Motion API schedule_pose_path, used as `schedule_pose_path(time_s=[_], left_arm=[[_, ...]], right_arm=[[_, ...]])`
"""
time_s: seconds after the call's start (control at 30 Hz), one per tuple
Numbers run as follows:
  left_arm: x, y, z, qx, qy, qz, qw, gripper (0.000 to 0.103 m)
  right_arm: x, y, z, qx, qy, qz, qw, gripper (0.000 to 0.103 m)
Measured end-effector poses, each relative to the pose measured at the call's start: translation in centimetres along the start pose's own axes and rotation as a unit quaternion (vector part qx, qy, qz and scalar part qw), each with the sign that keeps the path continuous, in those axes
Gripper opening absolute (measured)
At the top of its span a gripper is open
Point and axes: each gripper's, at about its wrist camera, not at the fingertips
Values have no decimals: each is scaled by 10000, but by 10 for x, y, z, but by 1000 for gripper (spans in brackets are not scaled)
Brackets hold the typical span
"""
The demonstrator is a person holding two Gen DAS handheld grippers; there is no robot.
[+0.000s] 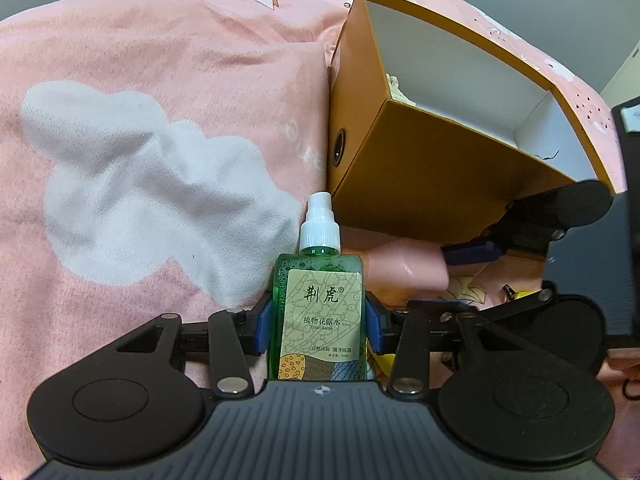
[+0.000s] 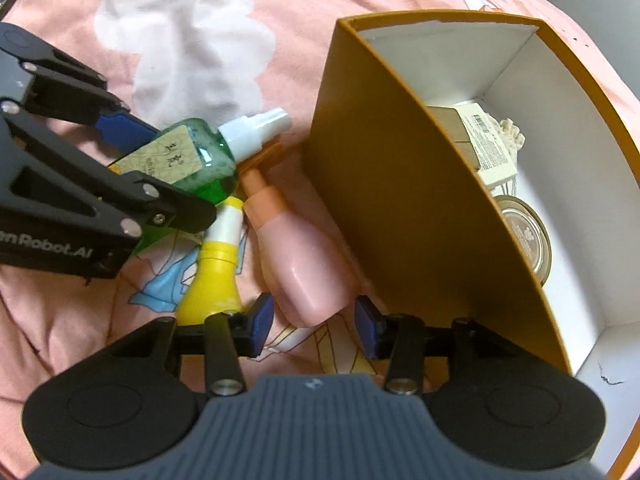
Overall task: Organize rigid objects
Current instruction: 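Grasp the pink pump bottle with the right gripper while the left holds the green bottle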
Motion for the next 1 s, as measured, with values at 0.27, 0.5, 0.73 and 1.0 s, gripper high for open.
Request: schedule_pose_path(time_s=[0.27,0.5,0.73,1.0], left_arm=[[2,1,2,30,-17,-12,10000,51],[-1,-4,-2,-29,32,-107,9999,51],[-1,-5,-1,-23,21,-150,9999,51],[-1,-12,0,-106,-10,-314,9994,51]], right_arm=[[-2,-40,4,-830,144,-773,9934,56],[-6,-52,-18,-1006,348,-1605,9813,62],[-13,-65,-26,-1007,459,-2462,9629,58],[-23,-62,2,-712,420,-2383,9677,53]])
Point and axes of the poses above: each gripper's, at about its wrist camera, not at the fingertips, and z roughly the way its jaws point, y to its right, x to its top, and after that the axes turned 1 degree about x, right-handed
